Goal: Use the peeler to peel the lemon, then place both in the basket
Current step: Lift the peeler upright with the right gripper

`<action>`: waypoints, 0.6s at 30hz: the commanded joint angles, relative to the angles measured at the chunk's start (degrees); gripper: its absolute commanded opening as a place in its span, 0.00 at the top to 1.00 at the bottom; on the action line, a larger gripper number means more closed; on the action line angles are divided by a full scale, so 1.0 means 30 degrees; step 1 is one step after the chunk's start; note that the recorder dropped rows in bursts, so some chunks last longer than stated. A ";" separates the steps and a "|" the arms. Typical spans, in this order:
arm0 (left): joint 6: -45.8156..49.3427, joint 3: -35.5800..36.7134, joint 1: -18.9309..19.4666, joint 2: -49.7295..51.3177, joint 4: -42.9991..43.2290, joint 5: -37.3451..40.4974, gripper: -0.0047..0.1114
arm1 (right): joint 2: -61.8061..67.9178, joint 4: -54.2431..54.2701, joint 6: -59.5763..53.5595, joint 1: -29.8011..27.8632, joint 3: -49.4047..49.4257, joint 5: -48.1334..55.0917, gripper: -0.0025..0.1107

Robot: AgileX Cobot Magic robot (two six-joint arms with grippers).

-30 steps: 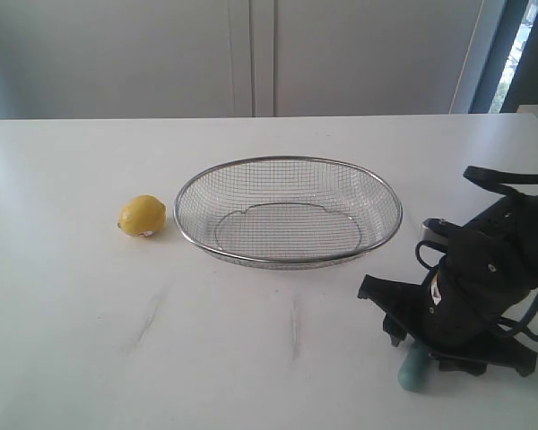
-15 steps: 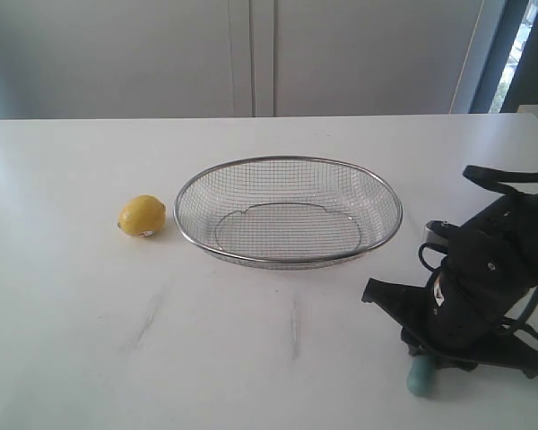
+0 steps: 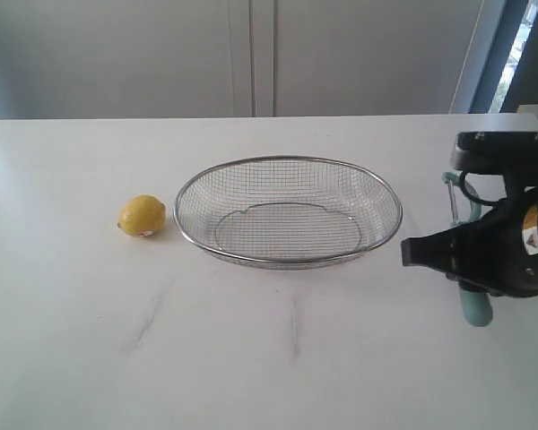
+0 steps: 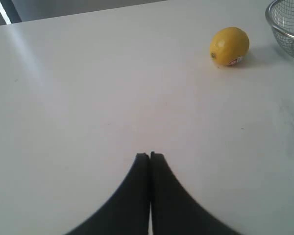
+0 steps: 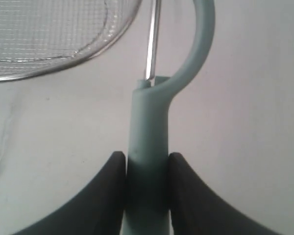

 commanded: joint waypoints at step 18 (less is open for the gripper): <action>-0.0028 0.0076 0.0032 -0.0086 -0.0096 -0.0040 0.96 | -0.4610 0.4593 -1.4017 -0.0065 0.0524 -0.0534 0.98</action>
